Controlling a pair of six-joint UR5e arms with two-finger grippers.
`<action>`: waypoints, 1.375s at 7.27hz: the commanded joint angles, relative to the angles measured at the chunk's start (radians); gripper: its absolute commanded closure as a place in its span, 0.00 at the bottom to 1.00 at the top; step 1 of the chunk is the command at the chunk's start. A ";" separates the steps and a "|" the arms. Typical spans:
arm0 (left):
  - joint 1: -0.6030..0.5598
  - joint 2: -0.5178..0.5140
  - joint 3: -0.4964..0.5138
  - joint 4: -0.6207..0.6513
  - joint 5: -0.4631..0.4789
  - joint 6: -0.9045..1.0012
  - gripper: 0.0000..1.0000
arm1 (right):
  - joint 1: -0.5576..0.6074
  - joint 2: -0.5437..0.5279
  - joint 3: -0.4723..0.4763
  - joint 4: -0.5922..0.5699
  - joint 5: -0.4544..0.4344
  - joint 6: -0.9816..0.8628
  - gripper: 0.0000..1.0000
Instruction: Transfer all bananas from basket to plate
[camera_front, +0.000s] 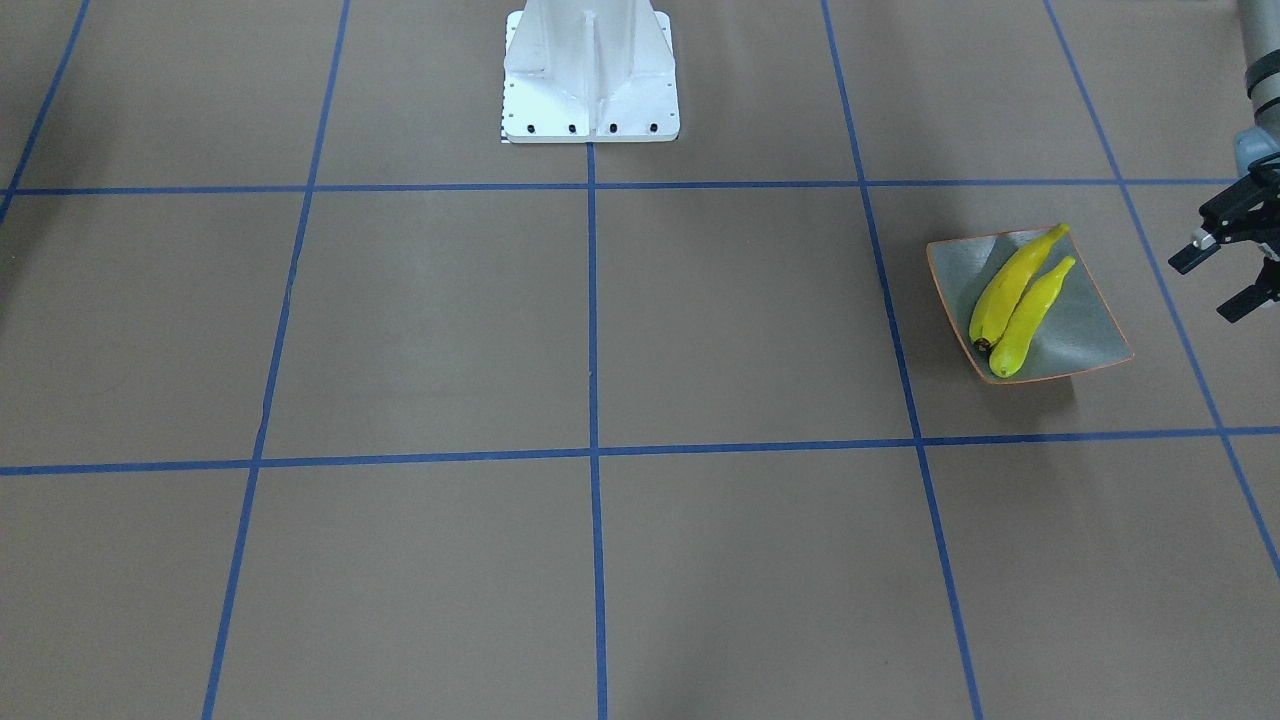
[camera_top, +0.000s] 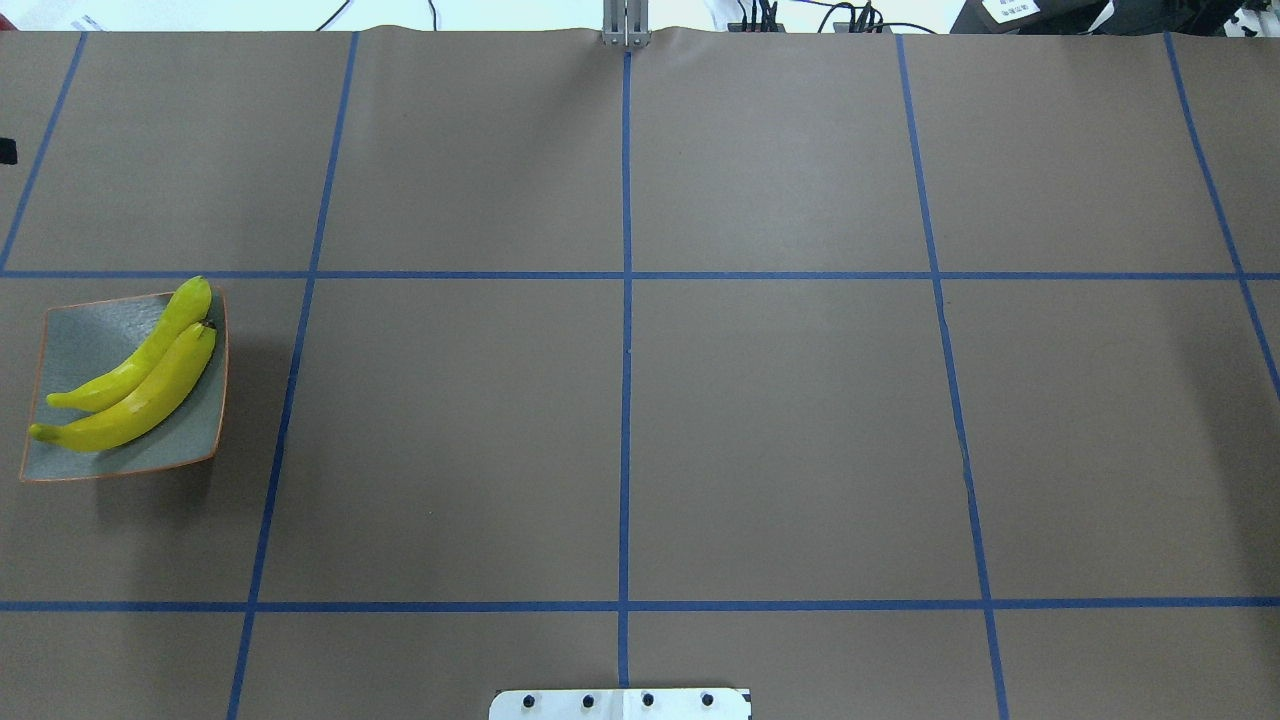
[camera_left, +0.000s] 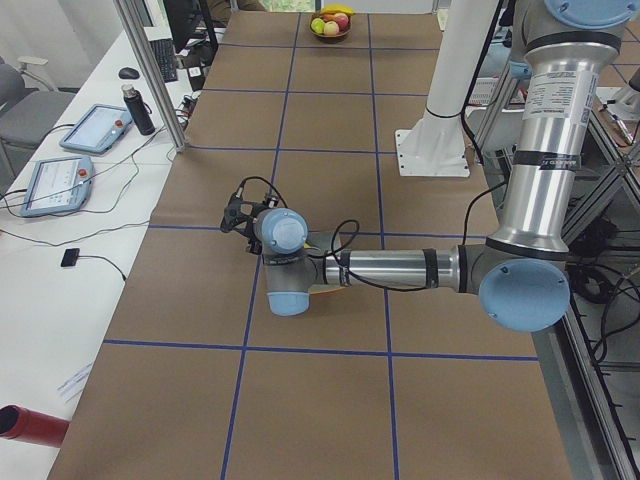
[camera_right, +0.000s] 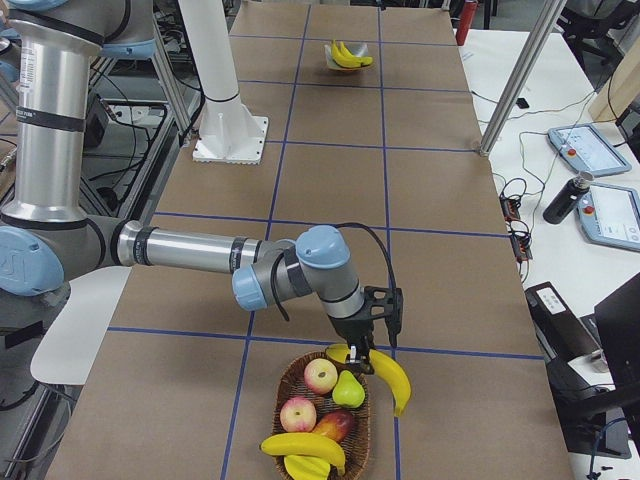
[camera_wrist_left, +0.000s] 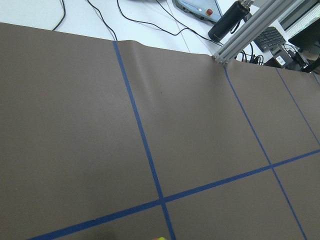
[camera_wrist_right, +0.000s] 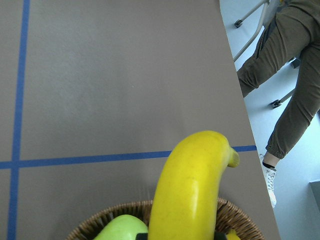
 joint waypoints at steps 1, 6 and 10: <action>0.076 -0.098 -0.052 0.004 0.100 -0.225 0.00 | 0.000 0.048 0.064 -0.041 0.130 0.145 1.00; 0.423 -0.185 -0.269 0.232 0.467 -0.266 0.00 | -0.221 0.199 0.162 -0.043 0.143 0.635 1.00; 0.663 -0.315 -0.299 0.215 0.699 -0.384 0.00 | -0.442 0.435 0.150 -0.047 0.137 1.002 1.00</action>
